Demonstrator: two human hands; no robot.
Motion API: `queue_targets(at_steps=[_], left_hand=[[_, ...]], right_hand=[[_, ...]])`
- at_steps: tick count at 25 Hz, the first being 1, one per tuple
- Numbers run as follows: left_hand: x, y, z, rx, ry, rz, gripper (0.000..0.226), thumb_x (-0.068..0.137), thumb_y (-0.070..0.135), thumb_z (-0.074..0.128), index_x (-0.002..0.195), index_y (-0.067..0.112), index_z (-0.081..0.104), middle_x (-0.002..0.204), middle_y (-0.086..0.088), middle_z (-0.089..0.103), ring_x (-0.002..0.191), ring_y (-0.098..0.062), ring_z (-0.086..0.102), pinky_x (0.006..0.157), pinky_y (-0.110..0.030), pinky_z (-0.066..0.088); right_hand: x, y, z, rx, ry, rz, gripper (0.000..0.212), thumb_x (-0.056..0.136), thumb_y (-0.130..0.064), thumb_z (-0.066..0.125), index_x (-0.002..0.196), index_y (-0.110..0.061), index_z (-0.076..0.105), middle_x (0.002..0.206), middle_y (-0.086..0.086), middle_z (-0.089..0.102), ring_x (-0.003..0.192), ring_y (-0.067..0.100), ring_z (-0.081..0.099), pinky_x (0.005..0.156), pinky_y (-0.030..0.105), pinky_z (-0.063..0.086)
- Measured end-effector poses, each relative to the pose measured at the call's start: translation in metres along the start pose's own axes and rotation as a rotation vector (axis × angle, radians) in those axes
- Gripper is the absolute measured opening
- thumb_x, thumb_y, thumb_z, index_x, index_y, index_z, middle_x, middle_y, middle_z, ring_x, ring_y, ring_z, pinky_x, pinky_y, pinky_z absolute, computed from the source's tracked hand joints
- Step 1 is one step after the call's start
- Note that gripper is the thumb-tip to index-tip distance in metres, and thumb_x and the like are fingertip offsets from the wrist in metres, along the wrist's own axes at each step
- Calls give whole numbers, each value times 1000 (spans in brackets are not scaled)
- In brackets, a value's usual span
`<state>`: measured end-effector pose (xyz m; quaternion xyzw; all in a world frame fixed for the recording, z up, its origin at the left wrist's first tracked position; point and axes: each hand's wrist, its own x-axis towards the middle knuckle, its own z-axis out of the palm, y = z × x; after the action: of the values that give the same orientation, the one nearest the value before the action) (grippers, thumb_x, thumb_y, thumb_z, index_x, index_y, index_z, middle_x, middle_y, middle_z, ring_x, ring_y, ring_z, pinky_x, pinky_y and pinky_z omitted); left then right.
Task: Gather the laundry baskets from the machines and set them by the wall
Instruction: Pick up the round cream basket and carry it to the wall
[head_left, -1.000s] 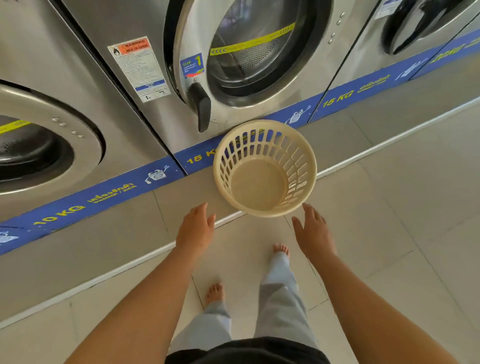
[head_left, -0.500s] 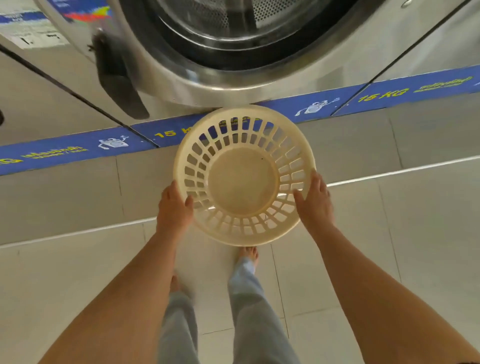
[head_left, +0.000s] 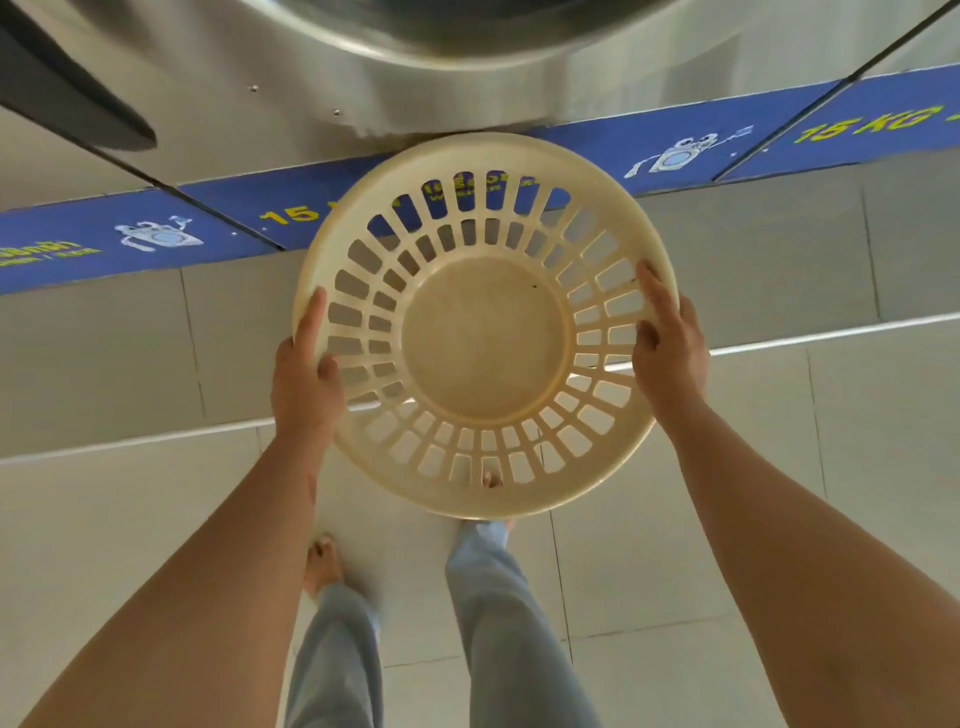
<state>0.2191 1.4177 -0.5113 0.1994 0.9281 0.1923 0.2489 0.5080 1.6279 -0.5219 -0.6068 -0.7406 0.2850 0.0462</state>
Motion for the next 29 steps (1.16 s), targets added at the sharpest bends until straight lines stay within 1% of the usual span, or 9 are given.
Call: queue_targets(at_steps=[2,6,10,15,17,20,24,27,29], left_hand=[[-9,-2,-8,-37,34,-54,72,94,5,43,145,53,27,119,-11,53,109,-28,55,86,-29,37],[-35,-15,-49,-69,17,-85,70,95,9,44,143,57,27,120,-10,54,108,-29,57,86,-32,40],[-79,-39,-114,-81,54,-125,70,95,9,46,144,56,28,128,-9,54,115,-31,56,97,-41,43],[-132,-83,-190,-123,105,-216,66,96,11,45,142,57,31,135,-6,54,117,-30,57,97,-40,44],[-155,-110,-227,-146,148,-267,66,95,11,44,141,57,32,133,-6,56,114,-29,58,93,-38,45],[-186,-158,-278,-165,210,-332,64,95,11,43,141,55,34,123,-8,59,103,-29,60,84,-36,46],[-216,-228,-341,-245,276,-433,63,94,14,42,137,59,36,115,-5,59,85,-19,53,73,-30,42],[-238,-292,-385,-299,346,-499,64,93,14,40,135,63,34,118,0,58,82,-15,51,62,-24,38],[-254,-332,-410,-330,393,-529,65,93,13,39,134,64,34,119,0,57,83,-16,51,64,-26,39]], right_hand=[[-10,-9,-6,31,0,17,63,95,-3,45,145,-42,36,129,7,52,89,16,51,69,29,43],[-37,-40,-30,20,-46,-7,65,94,-3,45,144,-44,35,135,5,51,93,13,50,72,28,42],[-83,-91,-53,11,-94,-64,66,94,-3,45,145,-45,33,137,6,50,100,20,56,73,29,42],[-150,-155,-66,-4,-147,-130,71,91,-2,44,143,-49,32,138,4,49,107,27,57,77,31,43],[-180,-191,-64,9,-164,-187,72,90,-2,44,142,-50,33,137,3,49,109,28,57,79,33,45],[-225,-247,-55,24,-174,-283,74,88,1,44,142,-50,34,135,3,50,108,28,57,80,31,43],[-281,-319,-30,15,-206,-382,74,88,2,44,143,-46,37,134,5,51,109,28,57,83,27,37],[-327,-379,0,23,-279,-426,72,90,-1,43,144,-48,35,136,5,49,111,28,56,90,33,42],[-358,-416,23,19,-319,-482,71,91,-1,42,144,-49,33,139,5,47,114,27,54,95,39,44]])
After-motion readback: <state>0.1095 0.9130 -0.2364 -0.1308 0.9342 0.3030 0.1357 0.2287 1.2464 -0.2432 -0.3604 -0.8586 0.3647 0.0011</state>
